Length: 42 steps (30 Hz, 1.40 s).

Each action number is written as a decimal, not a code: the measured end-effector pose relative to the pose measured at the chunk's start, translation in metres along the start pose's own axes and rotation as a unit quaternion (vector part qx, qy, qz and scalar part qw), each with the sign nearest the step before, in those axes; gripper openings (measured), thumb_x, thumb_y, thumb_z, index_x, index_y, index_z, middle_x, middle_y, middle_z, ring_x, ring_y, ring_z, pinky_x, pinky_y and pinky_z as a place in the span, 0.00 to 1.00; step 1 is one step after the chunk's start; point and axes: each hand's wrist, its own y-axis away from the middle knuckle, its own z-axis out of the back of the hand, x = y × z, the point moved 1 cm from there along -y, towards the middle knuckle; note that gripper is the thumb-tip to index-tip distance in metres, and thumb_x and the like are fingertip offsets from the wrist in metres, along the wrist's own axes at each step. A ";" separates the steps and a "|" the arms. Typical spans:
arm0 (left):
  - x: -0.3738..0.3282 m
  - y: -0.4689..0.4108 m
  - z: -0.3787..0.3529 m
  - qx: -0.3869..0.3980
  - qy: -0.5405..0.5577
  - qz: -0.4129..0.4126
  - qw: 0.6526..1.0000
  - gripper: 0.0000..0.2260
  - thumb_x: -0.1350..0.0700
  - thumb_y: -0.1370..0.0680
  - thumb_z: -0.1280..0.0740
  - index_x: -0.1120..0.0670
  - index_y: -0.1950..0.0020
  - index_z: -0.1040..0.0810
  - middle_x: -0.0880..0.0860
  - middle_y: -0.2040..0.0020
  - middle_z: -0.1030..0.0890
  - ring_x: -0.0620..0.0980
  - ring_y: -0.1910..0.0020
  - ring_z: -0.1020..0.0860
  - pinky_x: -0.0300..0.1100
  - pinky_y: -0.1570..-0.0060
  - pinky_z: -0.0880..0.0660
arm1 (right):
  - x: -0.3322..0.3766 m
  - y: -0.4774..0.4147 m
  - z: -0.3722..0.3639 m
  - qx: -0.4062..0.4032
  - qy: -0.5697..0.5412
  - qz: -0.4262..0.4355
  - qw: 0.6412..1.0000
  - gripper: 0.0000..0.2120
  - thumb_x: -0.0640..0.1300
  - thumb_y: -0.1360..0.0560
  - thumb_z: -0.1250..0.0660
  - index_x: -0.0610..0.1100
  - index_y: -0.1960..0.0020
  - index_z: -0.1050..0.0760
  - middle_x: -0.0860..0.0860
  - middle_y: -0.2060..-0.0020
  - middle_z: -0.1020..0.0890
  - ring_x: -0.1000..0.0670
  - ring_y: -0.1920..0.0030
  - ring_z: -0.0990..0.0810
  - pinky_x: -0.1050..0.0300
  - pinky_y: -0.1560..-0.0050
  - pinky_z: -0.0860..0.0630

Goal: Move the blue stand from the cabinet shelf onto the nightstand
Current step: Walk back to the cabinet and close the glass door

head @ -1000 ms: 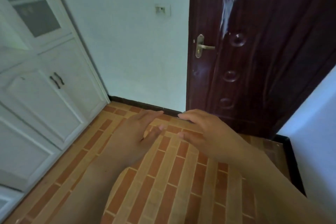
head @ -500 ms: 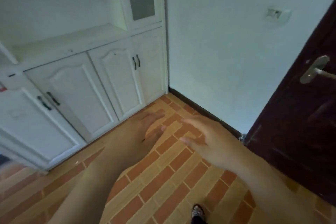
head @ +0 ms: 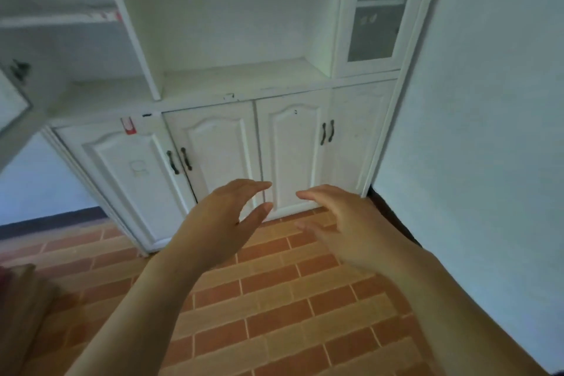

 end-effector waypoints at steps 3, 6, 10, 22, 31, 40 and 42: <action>0.022 -0.015 0.008 -0.030 -0.010 0.050 0.998 0.27 0.37 0.28 0.51 0.42 0.31 0.35 0.44 0.31 0.29 0.46 0.35 0.30 0.41 0.38 0.33 | 0.002 -0.047 -0.002 0.034 0.011 0.050 0.998 0.23 0.59 0.26 0.41 0.59 0.32 0.39 0.62 0.31 0.35 0.59 0.34 0.35 0.64 0.40 0.40; 0.052 -0.014 0.023 -0.049 -0.030 0.111 0.992 0.22 0.39 0.24 0.47 0.40 0.30 0.36 0.43 0.30 0.31 0.45 0.34 0.31 0.40 0.37 0.36 | 0.016 -0.092 -0.014 0.060 0.015 0.114 0.992 0.23 0.60 0.26 0.41 0.58 0.32 0.39 0.61 0.31 0.35 0.59 0.33 0.36 0.66 0.40 0.43; 0.088 0.002 0.059 -0.079 -0.057 0.193 0.976 0.20 0.41 0.23 0.45 0.39 0.30 0.37 0.42 0.29 0.33 0.45 0.34 0.31 0.39 0.37 0.36 | 0.056 -0.145 -0.036 0.092 0.011 0.191 0.977 0.23 0.59 0.26 0.41 0.58 0.32 0.38 0.60 0.31 0.35 0.58 0.33 0.36 0.66 0.40 0.44; 0.240 0.047 0.195 -0.181 -0.119 0.226 0.950 0.20 0.44 0.22 0.42 0.44 0.31 0.33 0.45 0.31 0.30 0.46 0.37 0.27 0.46 0.37 0.29 | 0.227 -0.279 -0.124 0.112 -0.028 0.341 0.933 0.23 0.59 0.26 0.40 0.56 0.33 0.36 0.57 0.32 0.32 0.57 0.33 0.34 0.59 0.34 0.38; 0.342 0.073 0.284 -0.219 -0.174 0.198 0.940 0.20 0.41 0.23 0.45 0.42 0.31 0.36 0.42 0.31 0.32 0.45 0.35 0.30 0.49 0.44 0.24 | 0.342 -0.345 -0.171 0.081 -0.045 0.362 0.927 0.23 0.58 0.26 0.39 0.56 0.32 0.36 0.57 0.32 0.31 0.55 0.33 0.34 0.54 0.32 0.36; 0.410 0.071 0.353 -0.272 -0.176 0.205 0.924 0.23 0.42 0.23 0.43 0.40 0.28 0.40 0.43 0.30 0.33 0.46 0.56 0.22 0.46 0.48 0.26 | 0.421 -0.420 -0.190 0.054 -0.056 0.391 0.917 0.24 0.58 0.26 0.38 0.55 0.32 0.37 0.57 0.32 0.31 0.56 0.35 0.32 0.59 0.38 0.35; 0.427 0.066 0.368 -0.289 -0.180 0.199 0.919 0.23 0.43 0.23 0.43 0.41 0.28 0.41 0.44 0.30 0.32 0.47 0.53 0.23 0.43 0.47 0.28 | 0.437 -0.438 -0.191 0.039 -0.066 0.406 0.911 0.25 0.58 0.26 0.39 0.55 0.31 0.39 0.57 0.32 0.33 0.56 0.35 0.33 0.57 0.36 0.34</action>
